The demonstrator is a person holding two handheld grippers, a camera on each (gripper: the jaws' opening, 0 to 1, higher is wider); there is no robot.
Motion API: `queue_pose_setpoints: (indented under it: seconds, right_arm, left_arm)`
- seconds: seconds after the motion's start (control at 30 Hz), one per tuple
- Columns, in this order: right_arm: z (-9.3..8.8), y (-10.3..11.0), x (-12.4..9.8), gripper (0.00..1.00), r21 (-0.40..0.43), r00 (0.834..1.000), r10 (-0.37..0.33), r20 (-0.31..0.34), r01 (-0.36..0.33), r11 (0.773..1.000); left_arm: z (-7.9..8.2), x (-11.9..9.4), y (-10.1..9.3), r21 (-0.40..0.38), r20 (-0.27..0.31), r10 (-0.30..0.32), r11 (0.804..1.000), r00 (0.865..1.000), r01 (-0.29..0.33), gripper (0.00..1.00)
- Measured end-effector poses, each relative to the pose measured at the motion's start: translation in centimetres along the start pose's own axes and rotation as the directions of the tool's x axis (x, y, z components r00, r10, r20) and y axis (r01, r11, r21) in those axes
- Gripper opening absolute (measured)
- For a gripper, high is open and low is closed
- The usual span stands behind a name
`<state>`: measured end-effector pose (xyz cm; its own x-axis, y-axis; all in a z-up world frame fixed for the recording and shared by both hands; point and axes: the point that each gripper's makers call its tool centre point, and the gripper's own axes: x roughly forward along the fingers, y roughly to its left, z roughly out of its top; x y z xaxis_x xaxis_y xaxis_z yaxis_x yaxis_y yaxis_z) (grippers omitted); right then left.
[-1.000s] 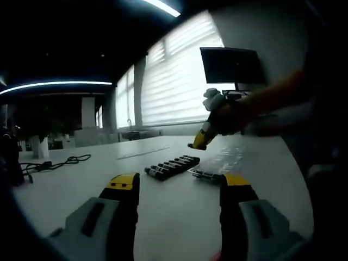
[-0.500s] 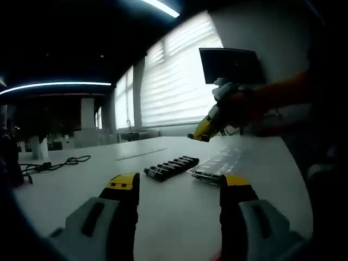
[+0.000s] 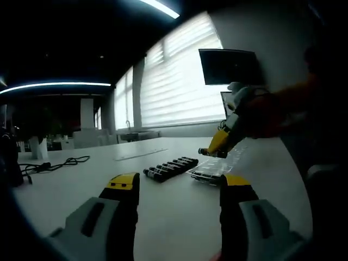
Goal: Grip medicine bottles put into box
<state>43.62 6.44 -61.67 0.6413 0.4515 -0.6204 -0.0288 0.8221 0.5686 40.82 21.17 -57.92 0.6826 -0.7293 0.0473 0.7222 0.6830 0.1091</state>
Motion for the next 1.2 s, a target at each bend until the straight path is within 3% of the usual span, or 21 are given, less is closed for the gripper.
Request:
queue_pose_setpoints:
  seconds: [0.27, 0.77, 1.07, 1.13, 1.2]
  right_arm:
    - [-0.8, 0.2, 1.2, 0.07, -0.024, 1.000, -0.014, -0.025, 0.013, 1.000]
    - [-2.1, -0.4, 1.9, 0.08, 0.017, 0.999, 0.004, -0.044, -0.003, 1.000]
    - [-1.3, 0.1, 1.5, 0.10, -0.019, 1.000, 0.008, -0.024, -0.009, 1.000]
    - [-0.3, -0.2, 1.1, 0.08, -0.111, 0.999, -0.032, 0.008, 0.032, 0.993]
    - [0.3, 0.0, 0.7, 0.02, -0.241, 0.996, -0.079, 0.034, 0.085, 0.967]
  left_arm:
    - [0.1, 0.0, 0.2, -0.006, 0.005, 0.005, 1.000, 1.000, -0.005, 0.52]
    - [0.1, 0.3, 0.3, -0.007, 0.007, 0.000, 1.000, 1.000, 0.000, 0.52]
    - [0.0, 0.2, 0.3, -0.008, 0.007, 0.001, 1.000, 1.000, -0.001, 0.52]
    - [0.1, 0.2, 0.2, -0.008, 0.007, 0.001, 1.000, 1.000, -0.001, 0.52]
    - [0.1, 0.1, 0.2, -0.008, 0.007, 0.002, 1.000, 1.000, -0.002, 0.52]
